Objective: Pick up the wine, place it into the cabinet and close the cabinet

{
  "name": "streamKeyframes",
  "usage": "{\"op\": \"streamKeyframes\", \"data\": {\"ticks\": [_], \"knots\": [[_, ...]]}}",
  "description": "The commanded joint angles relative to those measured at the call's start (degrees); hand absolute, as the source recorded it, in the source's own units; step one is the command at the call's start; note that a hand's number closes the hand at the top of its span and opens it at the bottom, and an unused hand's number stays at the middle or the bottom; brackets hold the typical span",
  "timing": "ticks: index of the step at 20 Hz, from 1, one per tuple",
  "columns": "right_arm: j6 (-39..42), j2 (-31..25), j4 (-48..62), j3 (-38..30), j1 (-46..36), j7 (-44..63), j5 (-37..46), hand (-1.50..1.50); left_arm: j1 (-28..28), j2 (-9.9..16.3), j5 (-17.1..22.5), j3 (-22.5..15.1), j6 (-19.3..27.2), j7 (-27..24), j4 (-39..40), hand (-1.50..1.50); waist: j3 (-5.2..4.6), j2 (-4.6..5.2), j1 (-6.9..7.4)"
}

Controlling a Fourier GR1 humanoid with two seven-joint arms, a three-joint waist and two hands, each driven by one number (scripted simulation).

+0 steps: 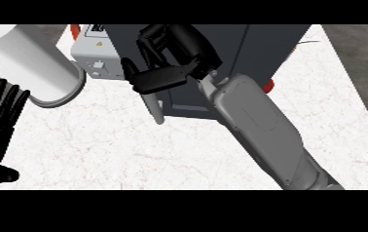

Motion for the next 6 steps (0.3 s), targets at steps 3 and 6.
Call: {"op": "streamKeyframes", "data": {"ticks": [3, 6], "knots": [[-1.2, -3.3, 9.3, -4.3, -0.8, -2.3, 2.6, 1.50, 0.1, -0.3, 0.7, -0.1, -1.7, 0.7, -0.4, -1.50, 0.48, 2.11, -0.31], [-1.3, -4.3, 8.8, -5.9, -1.8, -1.4, 1.9, 1.50, -1.0, -0.9, 0.0, -1.0, 0.7, 1.9, -2.2, -1.50, 0.53, 1.96, -0.76]]}}
